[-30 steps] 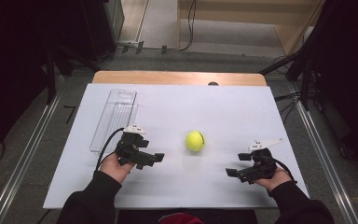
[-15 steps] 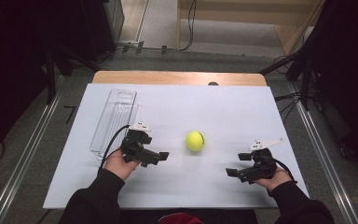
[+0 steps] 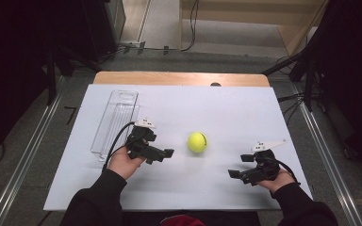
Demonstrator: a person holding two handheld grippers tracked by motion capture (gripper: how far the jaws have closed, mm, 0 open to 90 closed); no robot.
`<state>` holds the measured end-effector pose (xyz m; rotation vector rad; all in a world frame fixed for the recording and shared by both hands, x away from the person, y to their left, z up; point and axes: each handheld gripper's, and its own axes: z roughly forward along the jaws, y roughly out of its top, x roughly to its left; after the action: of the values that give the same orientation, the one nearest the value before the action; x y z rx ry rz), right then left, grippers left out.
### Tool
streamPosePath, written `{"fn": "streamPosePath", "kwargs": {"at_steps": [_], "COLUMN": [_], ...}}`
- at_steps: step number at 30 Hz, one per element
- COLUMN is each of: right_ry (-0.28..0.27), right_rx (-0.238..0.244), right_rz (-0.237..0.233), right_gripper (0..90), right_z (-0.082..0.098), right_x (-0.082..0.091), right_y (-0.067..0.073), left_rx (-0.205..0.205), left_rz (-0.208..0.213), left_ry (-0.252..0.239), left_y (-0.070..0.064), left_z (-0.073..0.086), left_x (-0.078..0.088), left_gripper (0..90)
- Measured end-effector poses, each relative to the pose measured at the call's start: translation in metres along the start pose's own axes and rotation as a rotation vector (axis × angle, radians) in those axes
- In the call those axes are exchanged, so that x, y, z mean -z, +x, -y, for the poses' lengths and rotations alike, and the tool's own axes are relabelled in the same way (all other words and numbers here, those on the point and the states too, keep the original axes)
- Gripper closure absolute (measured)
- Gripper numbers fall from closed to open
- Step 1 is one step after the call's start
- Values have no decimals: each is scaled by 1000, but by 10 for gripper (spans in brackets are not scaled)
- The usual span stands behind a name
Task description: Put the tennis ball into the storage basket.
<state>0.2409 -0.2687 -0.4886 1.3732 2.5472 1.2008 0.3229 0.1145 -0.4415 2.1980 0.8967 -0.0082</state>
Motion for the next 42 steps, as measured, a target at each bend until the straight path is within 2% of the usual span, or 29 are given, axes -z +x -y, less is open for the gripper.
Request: {"fn": "streamPosePath", "kwargs": {"at_steps": [7,20,31,40,42], "right_ry": [-3,0,0,4,4], "right_rx": [2,3,11,11,10], "right_rz": [1,4,2,3,3], "right_gripper": [72,73,73,72,73], "right_z": [0,0,0,1,1], "right_x": [0,0,1,1,1], "right_y": [0,0,0,0,0], "left_rx": [-18,-25,-9,-10,-8], "left_rz": [10,29,51,63,47], "left_ry": [1,7,-2,19,28], "left_y": [-3,-9,-11,-12,-12], "left_z": [-10,-24,-36,-47,-48], "left_x": [-5,-17,-22,-32,-34], "left_gripper": [36,36,37,42,50]}}
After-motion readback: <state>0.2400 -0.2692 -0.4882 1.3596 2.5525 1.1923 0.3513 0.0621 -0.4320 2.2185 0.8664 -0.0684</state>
